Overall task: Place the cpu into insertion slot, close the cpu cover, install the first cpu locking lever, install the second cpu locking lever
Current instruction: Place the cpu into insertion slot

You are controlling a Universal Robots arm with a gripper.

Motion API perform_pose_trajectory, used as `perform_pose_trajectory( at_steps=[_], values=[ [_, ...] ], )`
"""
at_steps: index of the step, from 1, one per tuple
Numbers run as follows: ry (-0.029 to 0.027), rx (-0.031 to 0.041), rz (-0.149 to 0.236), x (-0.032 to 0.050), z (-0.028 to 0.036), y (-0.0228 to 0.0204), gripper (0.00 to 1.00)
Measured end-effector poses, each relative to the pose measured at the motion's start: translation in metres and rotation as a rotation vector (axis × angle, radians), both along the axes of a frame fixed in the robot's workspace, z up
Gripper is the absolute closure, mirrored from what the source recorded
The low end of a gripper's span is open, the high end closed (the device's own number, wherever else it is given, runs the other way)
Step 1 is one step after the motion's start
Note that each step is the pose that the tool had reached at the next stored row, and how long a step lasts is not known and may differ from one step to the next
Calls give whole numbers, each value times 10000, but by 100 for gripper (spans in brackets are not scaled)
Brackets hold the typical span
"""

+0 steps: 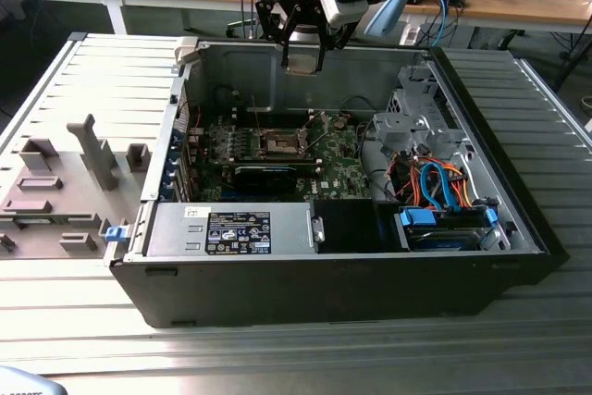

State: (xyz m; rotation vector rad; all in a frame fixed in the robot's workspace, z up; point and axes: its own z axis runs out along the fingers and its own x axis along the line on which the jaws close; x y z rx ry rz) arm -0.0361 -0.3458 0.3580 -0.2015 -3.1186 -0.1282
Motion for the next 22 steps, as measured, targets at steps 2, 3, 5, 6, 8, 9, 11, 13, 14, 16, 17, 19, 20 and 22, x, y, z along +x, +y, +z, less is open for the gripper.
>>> perform_pose_trajectory(
  at_steps=[2, 3, 5, 6, 8, 9, 11, 13, 14, 16, 17, 19, 20, 22],
  values=[
    [0, 0, -17, 0, 0, 0, 46],
    [0, 0, -28, 0, 0, 0, 46],
    [0, 0, -42, 0, 0, 0, 46],
    [0, 0, -49, 0, 0, 0, 46],
    [0, 0, -65, 0, 0, 0, 46],
    [0, 0, -75, 0, 0, 0, 46],
    [0, 0, -91, 0, 0, 0, 46],
    [0, 0, -108, 0, 0, 0, 46],
    [0, 0, -116, 0, 0, 0, 46],
    [1, 0, -131, 0, 0, 0, 46],
    [0, 0, -137, 0, 0, 0, 46],
    [0, 0, -154, 0, 0, 0, 46],
    [0, 0, -159, 0, 0, 0, 46],
    [0, 0, -180, 0, 0, 0, 46]
  ],
)
